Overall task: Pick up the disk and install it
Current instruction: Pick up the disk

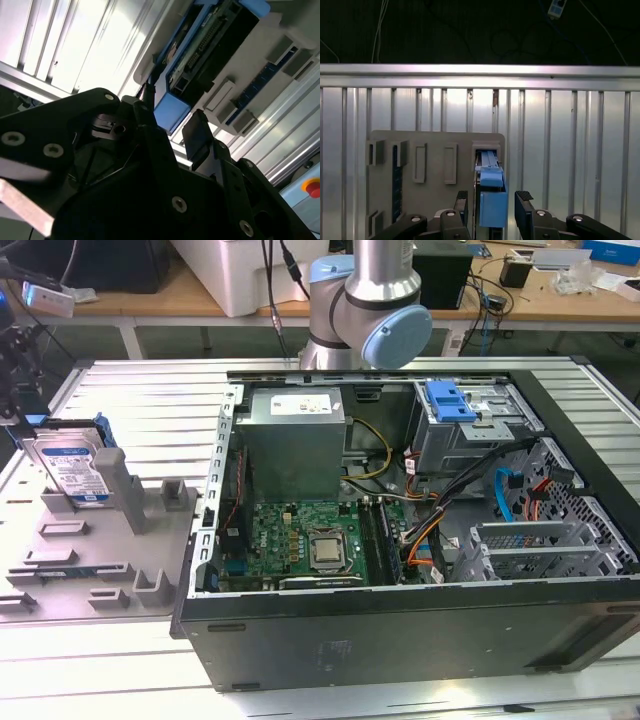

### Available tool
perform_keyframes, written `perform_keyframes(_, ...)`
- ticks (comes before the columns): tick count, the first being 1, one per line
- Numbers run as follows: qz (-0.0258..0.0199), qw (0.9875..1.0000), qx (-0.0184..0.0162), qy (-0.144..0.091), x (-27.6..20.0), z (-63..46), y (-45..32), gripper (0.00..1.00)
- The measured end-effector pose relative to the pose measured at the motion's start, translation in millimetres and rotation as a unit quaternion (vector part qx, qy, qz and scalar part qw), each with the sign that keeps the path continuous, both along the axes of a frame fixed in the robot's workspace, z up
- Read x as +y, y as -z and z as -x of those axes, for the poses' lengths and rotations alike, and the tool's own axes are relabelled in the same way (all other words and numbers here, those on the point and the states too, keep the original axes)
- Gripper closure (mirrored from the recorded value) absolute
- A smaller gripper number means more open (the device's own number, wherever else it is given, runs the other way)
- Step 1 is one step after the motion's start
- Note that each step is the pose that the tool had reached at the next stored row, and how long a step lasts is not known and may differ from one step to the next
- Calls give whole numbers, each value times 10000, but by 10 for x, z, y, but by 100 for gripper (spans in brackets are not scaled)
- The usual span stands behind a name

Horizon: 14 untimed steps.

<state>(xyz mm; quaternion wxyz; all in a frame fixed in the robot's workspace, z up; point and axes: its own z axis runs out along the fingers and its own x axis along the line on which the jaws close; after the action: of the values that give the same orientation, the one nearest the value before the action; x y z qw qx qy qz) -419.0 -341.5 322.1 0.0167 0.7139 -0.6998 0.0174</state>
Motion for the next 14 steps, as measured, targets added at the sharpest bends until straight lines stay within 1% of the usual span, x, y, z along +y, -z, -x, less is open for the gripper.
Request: perform_keyframes(14, 0, 10000, 0, 0, 0, 0, 129, 50)
